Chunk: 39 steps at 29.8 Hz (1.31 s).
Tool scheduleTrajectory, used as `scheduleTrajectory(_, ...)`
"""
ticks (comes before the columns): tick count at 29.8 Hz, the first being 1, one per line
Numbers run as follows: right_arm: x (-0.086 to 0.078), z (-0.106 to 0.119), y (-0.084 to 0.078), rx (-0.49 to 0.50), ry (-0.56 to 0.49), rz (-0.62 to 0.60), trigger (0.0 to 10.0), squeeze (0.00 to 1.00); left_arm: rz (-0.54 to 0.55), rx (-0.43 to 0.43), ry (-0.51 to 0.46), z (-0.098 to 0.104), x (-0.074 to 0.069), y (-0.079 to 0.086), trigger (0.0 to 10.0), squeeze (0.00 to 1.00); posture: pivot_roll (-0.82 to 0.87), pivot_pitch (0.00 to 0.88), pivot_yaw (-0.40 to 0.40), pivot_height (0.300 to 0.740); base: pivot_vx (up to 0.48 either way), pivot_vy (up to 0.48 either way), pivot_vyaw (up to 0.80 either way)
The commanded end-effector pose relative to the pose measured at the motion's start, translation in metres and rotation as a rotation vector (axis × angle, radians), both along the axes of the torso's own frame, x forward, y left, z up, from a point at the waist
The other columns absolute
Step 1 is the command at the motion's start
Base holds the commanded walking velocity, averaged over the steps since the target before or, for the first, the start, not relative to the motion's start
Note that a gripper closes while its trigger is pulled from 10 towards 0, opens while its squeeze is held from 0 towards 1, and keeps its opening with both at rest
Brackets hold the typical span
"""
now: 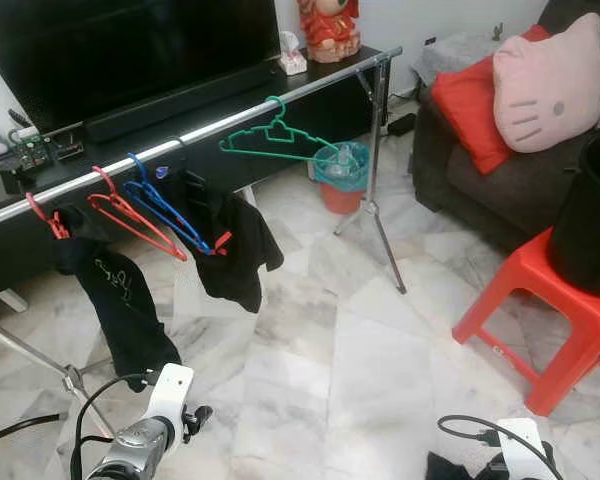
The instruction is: Hang hanger
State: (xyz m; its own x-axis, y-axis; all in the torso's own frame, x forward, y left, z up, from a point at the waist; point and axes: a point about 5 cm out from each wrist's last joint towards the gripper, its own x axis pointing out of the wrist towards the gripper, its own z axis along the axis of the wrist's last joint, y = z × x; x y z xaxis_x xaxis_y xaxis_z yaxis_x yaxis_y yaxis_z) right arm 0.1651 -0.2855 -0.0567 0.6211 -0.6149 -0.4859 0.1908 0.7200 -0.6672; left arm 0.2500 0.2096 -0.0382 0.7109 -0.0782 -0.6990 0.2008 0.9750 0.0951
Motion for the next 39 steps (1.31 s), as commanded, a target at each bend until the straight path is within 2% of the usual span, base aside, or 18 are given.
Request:
scheduleTrajectory(1,0.004,0.001,0.003,0.003,-0.015,0.006,10.0,0.0,0.002,0.019,0.024,-0.004,-0.007,0.005,10.0,0.0,-0.04,0.0,0.114,0.74,0.0,0.0,0.0)
scheduleTrajectory(14,0.004,0.001,0.003,0.003,-0.015,0.006,10.0,0.0,0.002,0.019,0.024,-0.004,-0.007,0.005,10.0,0.0,-0.04,0.0,0.114,0.74,0.0,0.0,0.0)
scheduleTrajectory(15,-0.054,-0.028,0.008,0.214,0.138,-0.219,10.0,0.0,0.03,0.041,0.058,-0.01,-0.015,0.008,10.0,0.0,-0.03,0.0,0.109,0.74,0.0,0.0,0.0)
scheduleTrajectory(16,-0.102,-0.052,0.041,0.575,0.121,-0.522,10.0,0.0,0.062,0.069,0.095,-0.016,-0.024,0.011,10.0,0.0,-0.03,0.0,0.109,0.74,0.0,0.0,0.0)
scheduleTrajectory(17,-0.102,-0.052,0.041,0.575,0.121,-0.522,10.0,0.0,0.062,0.069,0.095,-0.016,-0.024,0.011,10.0,0.0,-0.03,0.0,0.109,0.74,0.0,0.0,0.0)
scheduleTrajectory(18,-0.109,-0.056,0.049,0.649,0.092,-0.59,10.0,0.0,0.069,0.073,0.1,-0.017,-0.026,0.011,10.0,0.0,-0.03,0.0,0.112,0.74,0.0,0.0,0.0)
scheduleTrajectory(21,-0.103,-0.05,0.037,0.618,0.025,-0.559,10.0,0.0,0.08,0.069,0.095,-0.017,-0.026,0.013,10.0,0.0,-0.03,0.004,0.112,0.74,0.0,0.0,0.0)
scheduleTrajectory(28,-0.089,-0.045,0.028,0.602,-0.027,-0.556,10.0,0.0,0.085,0.07,0.096,-0.017,-0.026,0.014,10.0,0.0,-0.03,0.004,0.112,0.74,0.0,0.0,0.0)
scheduleTrajectory(31,-0.086,-0.044,0.027,0.597,-0.031,-0.552,10.0,0.0,0.088,0.069,0.098,-0.017,-0.026,0.015,10.0,0.0,-0.03,0.001,0.111,0.74,0.0,0.0,0.0)
scheduleTrajectory(35,-0.083,-0.041,0.02,0.598,-0.087,-0.553,10.0,0.0,0.108,0.071,0.1,-0.017,-0.028,0.017,10.0,0.0,-0.03,0.0,0.108,0.74,0.0,0.0,0.0)
scheduleTrajectory(39,-0.083,-0.03,-0.001,0.494,-0.172,-0.602,10.0,0.0,0.122,0.068,0.101,-0.017,-0.028,0.019,10.0,0.0,-0.03,0.0,0.108,0.74,0.0,0.0,0.0)
